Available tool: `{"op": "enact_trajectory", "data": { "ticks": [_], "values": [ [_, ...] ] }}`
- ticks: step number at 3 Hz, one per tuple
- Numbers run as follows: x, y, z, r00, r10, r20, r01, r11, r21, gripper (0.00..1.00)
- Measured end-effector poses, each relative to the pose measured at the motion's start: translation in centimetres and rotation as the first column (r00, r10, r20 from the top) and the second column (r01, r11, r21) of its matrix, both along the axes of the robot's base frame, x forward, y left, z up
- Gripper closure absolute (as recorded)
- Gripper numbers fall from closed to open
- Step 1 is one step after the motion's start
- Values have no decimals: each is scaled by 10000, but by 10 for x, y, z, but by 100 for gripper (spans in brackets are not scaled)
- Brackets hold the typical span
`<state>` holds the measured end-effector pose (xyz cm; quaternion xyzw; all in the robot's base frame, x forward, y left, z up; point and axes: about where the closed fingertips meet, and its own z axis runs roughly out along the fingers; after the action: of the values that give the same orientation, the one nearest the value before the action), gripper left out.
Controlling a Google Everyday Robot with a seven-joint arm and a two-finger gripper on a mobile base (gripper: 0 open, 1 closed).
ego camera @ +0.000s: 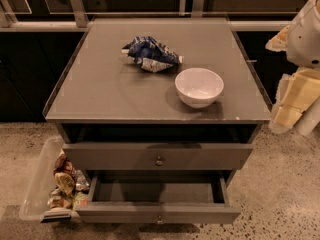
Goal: Close middle drawer
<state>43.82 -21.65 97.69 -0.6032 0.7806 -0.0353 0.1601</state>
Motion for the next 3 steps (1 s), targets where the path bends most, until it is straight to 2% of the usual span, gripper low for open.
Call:
{"op": "enact_trajectory", "data": {
  "ticks": [1, 2, 3],
  "values": [
    [0, 0, 0, 10000, 0, 1, 0, 10000, 0, 0],
    [-10, 2, -4, 9996, 81, 286, -85, 9999, 137, 0],
    [-38, 2, -31, 9978, 114, 648, -173, 9957, 915, 0]
  ]
}}
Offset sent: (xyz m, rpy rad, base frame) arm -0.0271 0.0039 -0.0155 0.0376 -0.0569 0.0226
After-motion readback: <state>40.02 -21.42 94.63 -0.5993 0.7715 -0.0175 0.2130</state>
